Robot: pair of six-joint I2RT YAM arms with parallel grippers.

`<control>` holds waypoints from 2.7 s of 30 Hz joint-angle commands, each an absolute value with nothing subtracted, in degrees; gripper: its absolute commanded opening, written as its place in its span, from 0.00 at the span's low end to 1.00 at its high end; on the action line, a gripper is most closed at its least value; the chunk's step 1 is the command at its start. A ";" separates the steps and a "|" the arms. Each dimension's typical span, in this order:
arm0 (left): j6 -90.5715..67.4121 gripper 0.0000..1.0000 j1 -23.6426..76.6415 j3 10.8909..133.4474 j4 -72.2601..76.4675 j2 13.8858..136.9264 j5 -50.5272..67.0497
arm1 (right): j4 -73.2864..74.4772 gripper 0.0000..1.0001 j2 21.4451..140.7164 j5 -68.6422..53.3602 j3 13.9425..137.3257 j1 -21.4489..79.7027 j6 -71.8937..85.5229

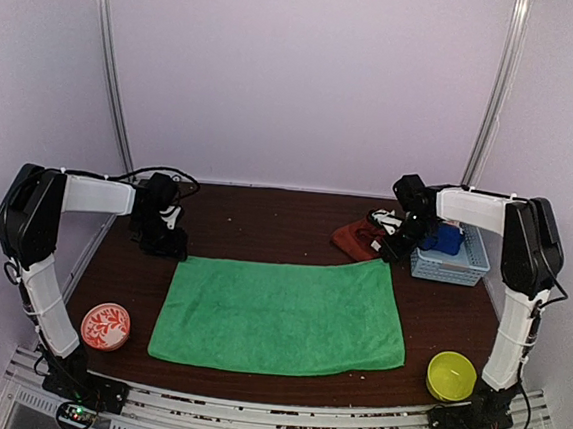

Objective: Roll the towels
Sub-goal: Pick up the towel from the center of the board.

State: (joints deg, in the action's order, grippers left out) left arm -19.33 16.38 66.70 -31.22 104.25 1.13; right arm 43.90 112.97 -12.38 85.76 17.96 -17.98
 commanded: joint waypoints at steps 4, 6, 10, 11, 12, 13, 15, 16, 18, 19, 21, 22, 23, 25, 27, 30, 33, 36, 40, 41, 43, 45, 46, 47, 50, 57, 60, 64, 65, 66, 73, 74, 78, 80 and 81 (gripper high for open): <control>-18.87 0.64 14.68 64.81 -25.86 102.98 7.13 | 40.89 0.00 111.18 -11.39 84.32 17.79 -17.43; -18.70 0.62 14.50 64.69 -25.46 103.55 8.05 | 40.90 0.00 111.16 -11.58 84.29 17.83 -17.40; -19.43 0.56 14.50 64.60 -24.87 104.46 6.87 | 40.99 0.00 110.98 -11.90 84.37 17.84 -17.41; -19.69 0.54 14.45 64.79 -24.50 104.54 6.80 | 41.06 0.00 111.03 -12.07 84.37 17.80 -17.40; -19.85 0.52 14.46 65.15 -24.22 104.81 6.65 | 41.11 0.00 111.06 -12.24 84.29 17.83 -17.40; -19.86 0.49 14.45 65.66 -24.11 105.30 6.72 | 41.05 0.00 111.08 -12.29 84.24 17.88 -17.40; -19.51 0.43 14.50 66.92 -24.40 106.51 7.37 | 41.13 0.00 111.20 -12.37 84.12 17.93 -17.47; -19.25 0.41 14.46 67.52 -24.62 107.03 7.77 | 41.12 0.00 111.18 -12.38 84.05 17.93 -17.51; -18.84 0.37 14.49 67.99 -25.01 107.75 8.01 | 41.12 0.00 110.97 -12.29 83.88 17.93 -17.49; -18.81 0.36 14.44 68.23 -25.37 108.02 7.57 | 41.04 0.00 110.85 -12.23 83.79 17.91 -17.48; -18.74 0.36 14.46 68.09 -25.99 108.18 6.59 | 40.92 0.00 110.55 -12.13 83.60 17.93 -17.51; -18.66 0.36 14.50 67.85 -25.97 108.19 6.64 | 40.85 0.00 110.49 -12.13 83.51 17.87 -17.49; -18.56 0.36 14.49 67.71 -25.89 108.24 6.74 | 40.79 0.00 110.44 -12.13 83.54 17.88 -17.49; -18.59 0.36 14.48 67.44 -25.72 108.63 7.10 | 40.81 0.00 110.51 -12.21 83.50 17.93 -17.49; -18.65 0.35 14.50 67.41 -25.30 109.03 7.39 | 40.80 0.00 110.64 -12.35 83.58 17.92 -17.49; -18.75 0.31 14.50 67.56 -24.64 109.70 8.27 | 40.93 0.00 110.67 -12.48 83.75 17.93 -17.45; -18.63 0.25 14.50 67.85 -24.52 110.08 8.61 | 40.92 0.00 110.65 -12.48 83.79 17.87 -17.32; -18.63 0.23 14.50 68.17 -24.22 110.48 9.04 | 40.84 0.00 110.61 -12.49 83.52 17.93 -17.32; -18.25 0.16 14.50 69.87 -24.86 111.82 9.58 | 40.80 0.00 110.83 -12.48 83.64 17.93 -17.25; -18.22 0.12 14.50 70.02 -25.01 111.94 9.52 | 40.86 0.00 110.83 -12.52 83.71 17.92 -17.24; -18.04 0.02 14.50 70.22 -25.28 111.85 9.44 | 40.82 0.00 110.83 -12.23 83.76 17.88 -17.23; -17.94 0.00 14.48 70.47 -25.60 111.19 8.95 | 40.80 0.00 110.87 -11.86 83.95 17.81 -17.23; -17.89 0.00 14.50 70.61 -25.74 110.61 8.78 | 40.88 0.00 110.71 -11.67 84.08 17.82 -17.23; -17.77 0.00 14.50 70.84 -25.82 109.95 8.51 | 40.99 0.00 110.55 -11.57 84.29 17.73 -17.18; -17.54 0.00 14.50 71.48 -26.10 106.60 6.42 | 40.60 0.00 109.45 -11.01 84.93 17.18 -17.05; -17.00 0.00 14.50 68.87 -23.42 97.11 5.96 | 36.51 0.00 104.94 -8.72 83.41 15.09 -16.96; -17.26 0.00 14.50 67.95 -23.23 95.03 6.27 | 35.77 0.00 104.31 -9.04 82.82 14.73 -16.98; -17.31 0.00 14.50 66.63 -22.78 92.96 5.97 | 34.28 0.00 103.18 -9.84 81.40 14.42 -17.63; -17.31 0.00 14.46 66.29 -22.74 92.60 5.97 | 34.09 0.00 102.92 -10.10 81.12 14.41 -18.07; -17.31 0.00 14.50 65.94 -22.59 92.17 6.10 | 33.68 0.00 102.55 -10.48 80.66 14.41 -18.41; -17.16 0.00 14.50 64.07 -23.11 89.37 7.13 | 31.70 0.00 99.18 -13.57 75.65 14.29 -20.70; -17.14 0.00 14.50 63.74 -23.44 89.06 7.44 | 31.72 0.00 98.55 -14.20 74.81 14.32 -21.19; -17.12 0.00 14.46 61.51 -24.68 87.63 9.42 | 31.07 0.00 95.33 -15.80 71.00 14.28 -22.93; -17.08 0.00 14.50 60.25 -25.99 87.21 10.35 | 31.55 0.00 93.75 -16.82 69.46 14.40 -24.07; -17.05 0.00 14.50 59.72 -26.89 87.17 10.73 | 31.75 0.00 93.22 -17.21 68.77 14.38 -24.66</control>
